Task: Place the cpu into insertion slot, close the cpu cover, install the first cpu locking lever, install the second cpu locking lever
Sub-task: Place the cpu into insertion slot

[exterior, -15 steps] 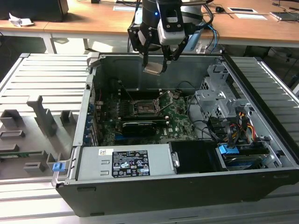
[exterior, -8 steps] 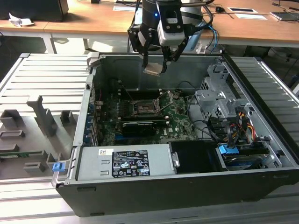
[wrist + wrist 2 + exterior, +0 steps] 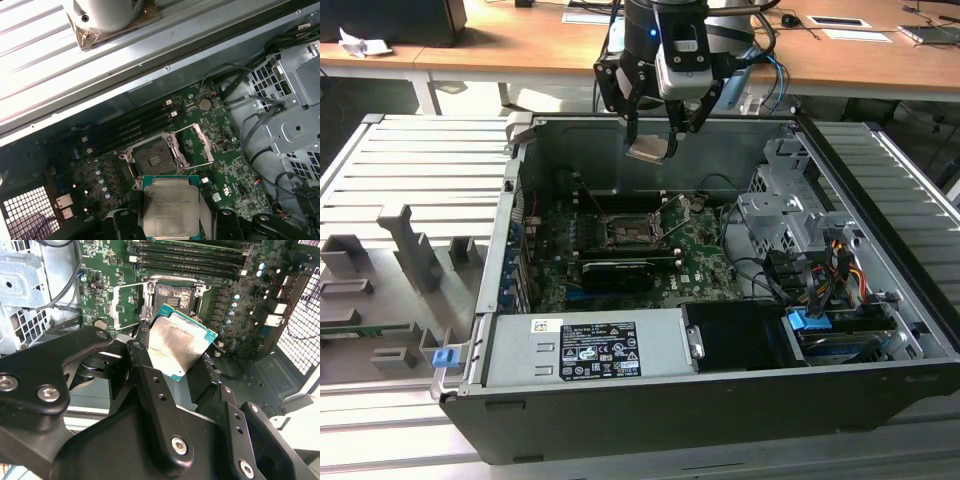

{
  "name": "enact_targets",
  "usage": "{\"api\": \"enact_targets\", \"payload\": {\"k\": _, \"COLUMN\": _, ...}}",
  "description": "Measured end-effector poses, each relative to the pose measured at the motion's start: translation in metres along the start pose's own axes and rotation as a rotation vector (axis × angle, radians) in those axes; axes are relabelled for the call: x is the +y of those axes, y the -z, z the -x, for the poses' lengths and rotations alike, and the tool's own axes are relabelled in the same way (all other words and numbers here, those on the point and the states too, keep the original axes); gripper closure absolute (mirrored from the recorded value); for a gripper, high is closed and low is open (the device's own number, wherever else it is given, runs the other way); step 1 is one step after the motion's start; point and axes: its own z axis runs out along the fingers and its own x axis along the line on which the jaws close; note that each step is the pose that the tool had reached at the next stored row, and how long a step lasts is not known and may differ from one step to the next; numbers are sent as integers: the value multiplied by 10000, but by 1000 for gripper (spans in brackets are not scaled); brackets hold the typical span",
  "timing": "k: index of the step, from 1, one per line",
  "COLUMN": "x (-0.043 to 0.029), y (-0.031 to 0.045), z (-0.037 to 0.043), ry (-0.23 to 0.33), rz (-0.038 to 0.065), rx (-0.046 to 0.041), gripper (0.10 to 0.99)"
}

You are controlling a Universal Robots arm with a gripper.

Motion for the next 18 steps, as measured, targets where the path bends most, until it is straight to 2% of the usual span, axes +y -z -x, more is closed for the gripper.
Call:
{"api": "enact_targets", "payload": {"k": 7, "x": -1, "y": -9, "z": 0, "ry": -266, "rz": 6, "rx": -23, "gripper": 545}}
{"api": "enact_targets", "payload": {"k": 18, "x": -4, "y": -51, "z": 1, "ry": -311, "rz": 1, "rx": -30, "gripper": 545}}
